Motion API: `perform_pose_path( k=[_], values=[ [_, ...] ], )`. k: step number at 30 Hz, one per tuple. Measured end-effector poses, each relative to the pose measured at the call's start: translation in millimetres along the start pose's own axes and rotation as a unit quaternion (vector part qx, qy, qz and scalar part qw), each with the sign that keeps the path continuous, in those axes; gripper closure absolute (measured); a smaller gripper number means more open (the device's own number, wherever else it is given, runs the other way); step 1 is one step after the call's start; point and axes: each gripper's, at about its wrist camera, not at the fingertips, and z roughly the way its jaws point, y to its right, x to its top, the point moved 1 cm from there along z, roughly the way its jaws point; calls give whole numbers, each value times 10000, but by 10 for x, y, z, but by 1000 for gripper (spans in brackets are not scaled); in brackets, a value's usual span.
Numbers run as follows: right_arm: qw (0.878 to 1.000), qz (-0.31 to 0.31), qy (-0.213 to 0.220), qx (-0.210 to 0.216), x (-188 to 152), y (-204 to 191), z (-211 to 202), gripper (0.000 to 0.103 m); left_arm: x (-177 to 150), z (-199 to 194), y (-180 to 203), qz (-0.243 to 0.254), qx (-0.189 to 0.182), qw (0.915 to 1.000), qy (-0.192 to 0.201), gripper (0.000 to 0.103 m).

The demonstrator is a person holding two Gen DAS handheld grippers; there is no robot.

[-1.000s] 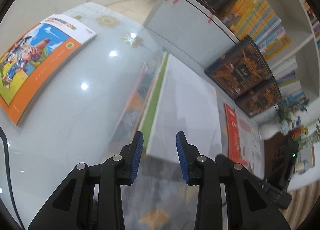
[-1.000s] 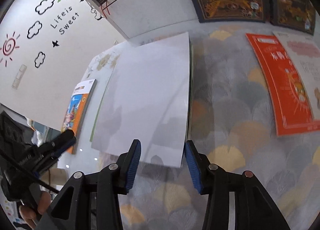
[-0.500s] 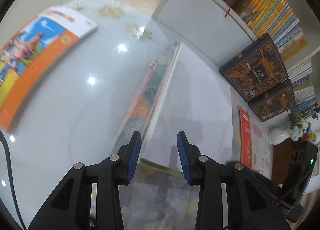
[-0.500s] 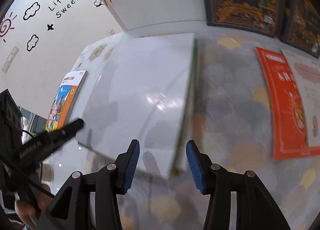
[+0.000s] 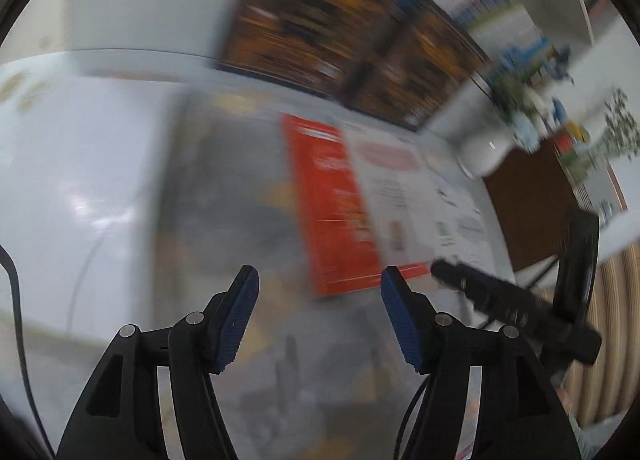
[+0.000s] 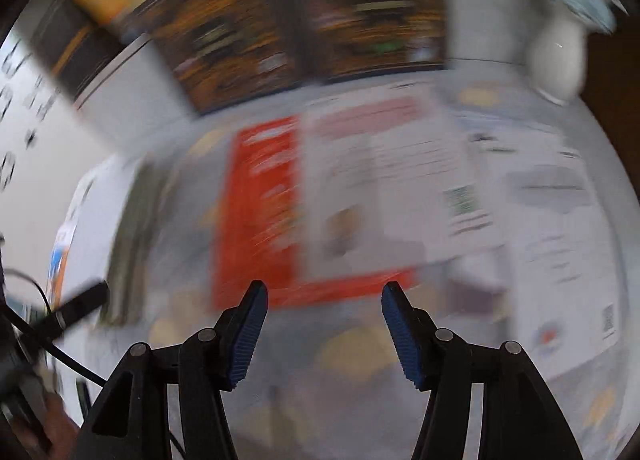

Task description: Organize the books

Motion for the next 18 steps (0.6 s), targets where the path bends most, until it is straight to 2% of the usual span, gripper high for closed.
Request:
perform_pose_path(
  k=[2,3,5,6,8,11,14,17,18],
  values=[
    [9996,178,116,-188,191,338,27,46,77,327,224,-49,-108,9998,-173,42],
    [9994,304,112,-131,342,538,89,46,114,469,305,-89,-47,9998,-190,42],
    [9989,450,62,-85,521,770,172,60,188,715,439,-124,149,9995,-241,42],
    [9989,461,49,-60,642,860,231,62,210,798,481,-153,183,9994,-240,42],
    [9992,403,83,2,801,929,312,62,261,978,542,-271,315,9987,-291,42],
    [9992,374,94,-146,1036,1017,479,62,305,1172,569,-421,463,9972,-408,42],
    [9993,319,-196,-60,1186,1059,724,62,309,1230,603,-465,473,9970,-388,42],
    [9997,-74,-227,88,1184,957,782,60,328,1269,650,-441,378,9972,-469,42],
    [9992,-206,-280,174,1175,906,782,57,328,1299,683,-426,122,9972,-610,42]
  ],
)
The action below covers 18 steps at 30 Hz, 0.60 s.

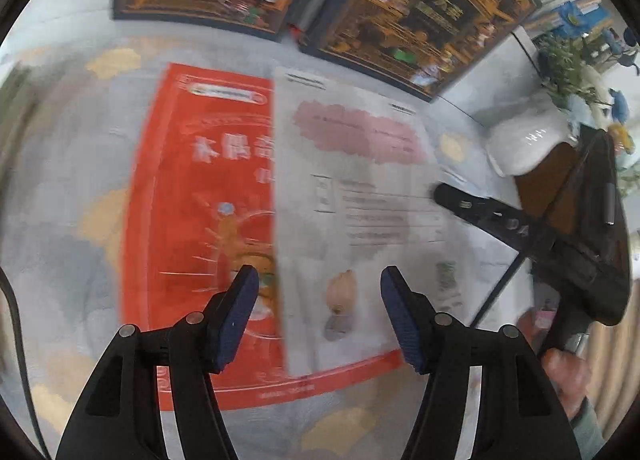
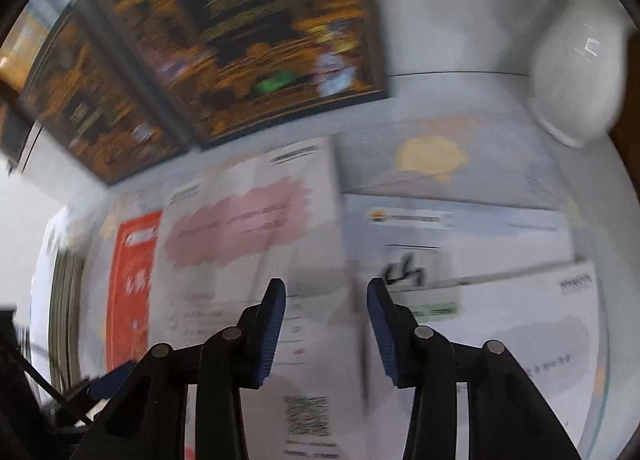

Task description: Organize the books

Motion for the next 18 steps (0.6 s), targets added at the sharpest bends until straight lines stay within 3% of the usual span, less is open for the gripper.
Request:
perform_pose_path(
  k=[4,8,11,15,18],
  values=[
    [9990,-57,-282,345,-107,-32,-24,57,-75,-11,93,362,556,9978,8,40],
    [9954,-81,-531,799,-423,-55,-220,57,-496,-257,-34,188,485,9986,-52,40],
    [9902,-191,-831,1107,-893,-145,-411,57,-994,-489,-53,331,823,9961,-27,40],
    [9854,-325,-1233,1132,-1811,-221,-657,57,-1699,-703,-147,230,930,9948,-358,40],
    [9828,-224,-1335,1259,-2349,-176,-782,57,-2204,-713,-14,751,1334,9855,-738,40]
  ],
)
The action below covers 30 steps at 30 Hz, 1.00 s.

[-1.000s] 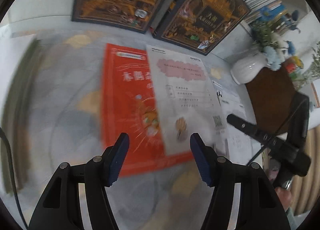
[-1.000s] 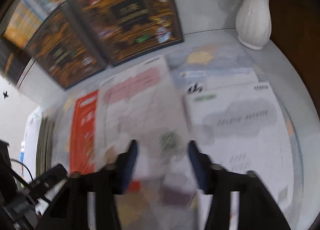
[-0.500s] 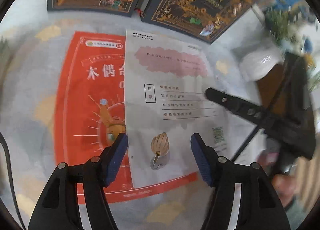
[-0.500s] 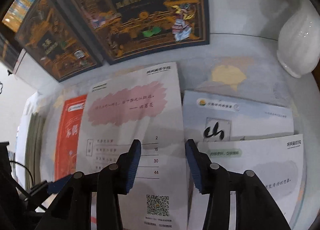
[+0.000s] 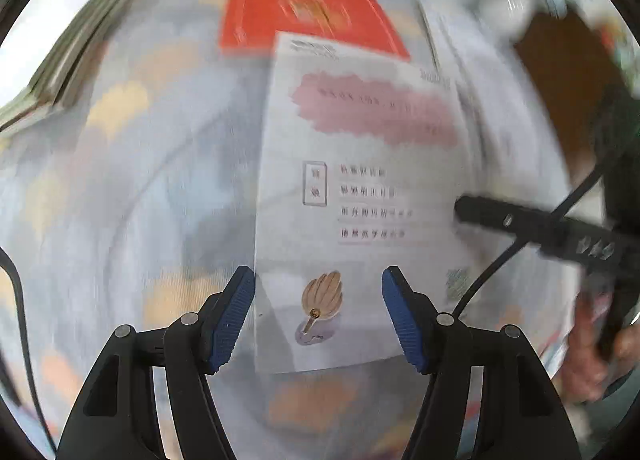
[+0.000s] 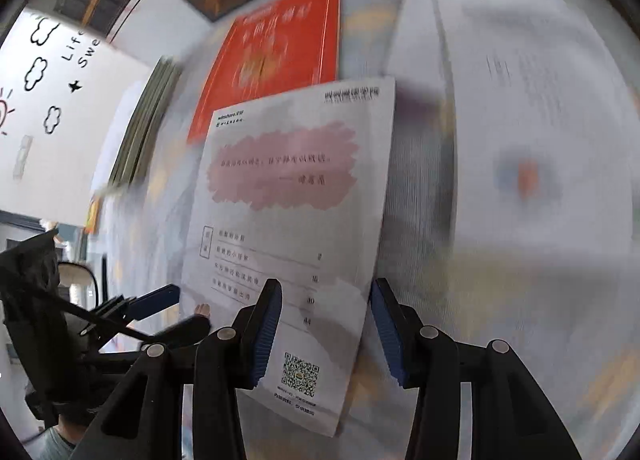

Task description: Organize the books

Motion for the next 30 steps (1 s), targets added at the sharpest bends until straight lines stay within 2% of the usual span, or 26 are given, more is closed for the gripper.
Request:
perform_pose_path(
  k=[2,3,6,8,9,10,12,13,17,19,21,23,28,30],
  values=[
    [10000,2,-45,69,-233,15,-38,57,-204,-1,173,447,456,9979,61,40],
    [9999,81,-6,119,-290,51,-59,57,-252,0,208,505,535,9972,110,40],
    [9991,284,93,298,-273,130,-59,56,-297,-41,153,202,607,9971,420,40],
    [9981,263,233,499,-226,142,-31,44,-276,-18,-1,-230,246,9987,385,40],
    [9967,330,284,687,-185,139,-6,34,-265,-21,-63,-396,84,9984,392,40],
    [9957,406,287,785,-163,124,8,30,-260,-45,-118,-524,-131,9974,472,37],
    [9952,463,298,814,-125,88,30,29,-263,-52,-257,-799,-548,9940,510,33],
    [9937,524,288,944,-108,94,20,30,-271,-62,-302,-881,-627,9927,541,33],
    [9634,1144,441,2385,-94,197,-260,33,-365,-109,-354,-756,-473,9936,695,33],
    [9531,1012,529,2804,-50,21,-414,33,-452,-144,-438,-861,-692,9910,761,33],
    [9514,728,522,2947,6,-253,-506,33,-524,-221,-631,-1230,-1104,9833,766,33],
    [9486,533,540,3074,43,-504,-559,33,-578,-333,-805,-1659,-1309,9730,925,33],
    [9407,39,397,3370,229,-1258,-508,33,-783,-802,-1409,-2264,-1046,9556,1570,33],
    [9410,-192,205,3374,259,-1563,-382,33,-917,-1034,-1697,-2409,-597,9514,1825,33]
  ],
)
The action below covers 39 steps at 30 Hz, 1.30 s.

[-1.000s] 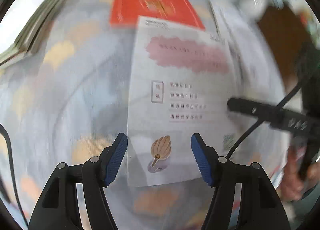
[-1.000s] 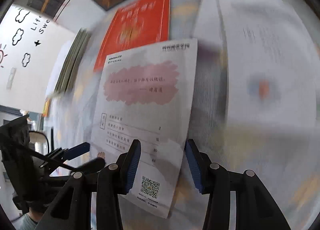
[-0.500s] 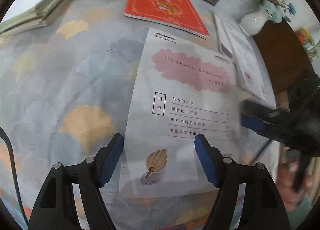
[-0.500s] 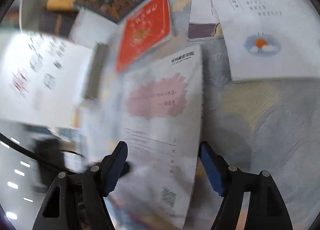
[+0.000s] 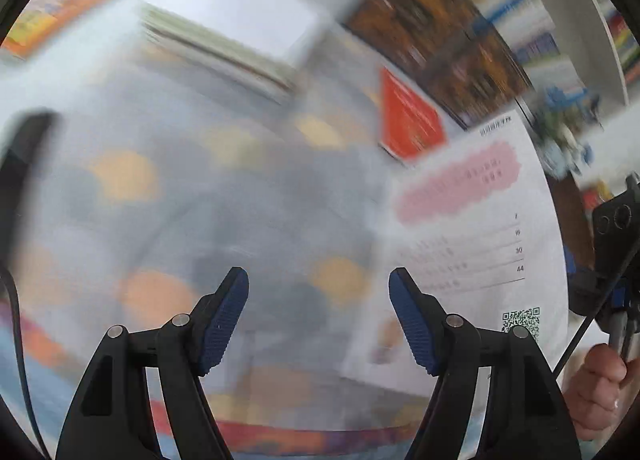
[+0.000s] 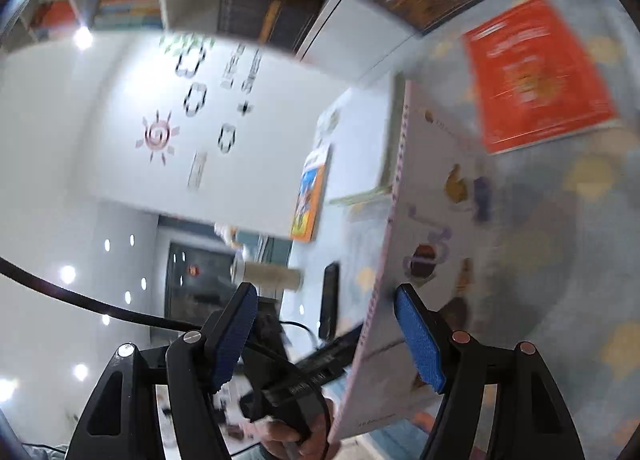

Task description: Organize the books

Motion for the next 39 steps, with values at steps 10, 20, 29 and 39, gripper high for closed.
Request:
perform_pose_path(
  k=[10,20,29,39],
  values=[
    [9690,-558,-790,-2274,-356,78,859,27,213,-3,-561,65,473,9986,-247,32],
    [9167,-466,-308,-3956,-767,528,1124,64,200,535,-377,757,268,9906,-1112,38],
    [9393,135,181,-3425,-960,668,1096,66,237,483,-453,643,-867,9852,-1333,54],
    [9652,1532,831,-1948,-1048,1100,669,66,294,528,-330,599,-1523,9752,-1491,74]
  ],
)
